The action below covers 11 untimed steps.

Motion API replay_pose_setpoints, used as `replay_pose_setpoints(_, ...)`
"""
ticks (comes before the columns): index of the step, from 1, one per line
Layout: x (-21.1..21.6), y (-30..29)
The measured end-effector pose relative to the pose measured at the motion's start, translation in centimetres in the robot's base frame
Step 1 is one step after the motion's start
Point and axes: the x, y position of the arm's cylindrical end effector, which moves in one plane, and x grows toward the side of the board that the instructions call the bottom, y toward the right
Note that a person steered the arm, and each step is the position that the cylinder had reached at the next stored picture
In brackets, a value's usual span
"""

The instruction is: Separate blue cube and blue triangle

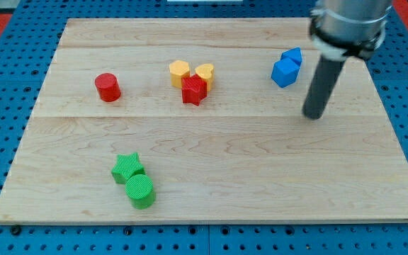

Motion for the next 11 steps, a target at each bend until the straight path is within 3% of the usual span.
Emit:
replay_pose_setpoints(1,-8.3,0.4)
replay_pose_setpoints(2,-13.9,2.0)
replay_pose_setpoints(3,-14.6,-1.2)
replay_pose_setpoints(4,-9.0,-4.7)
replay_pose_setpoints(5,-7.1,-5.2)
replay_pose_setpoints(6,-6.5,-3.5)
replay_pose_setpoints(8,-4.2,-9.0)
replay_pose_setpoints(9,-4.1,-6.8)
replay_pose_setpoints(11,-3.0,-10.6)
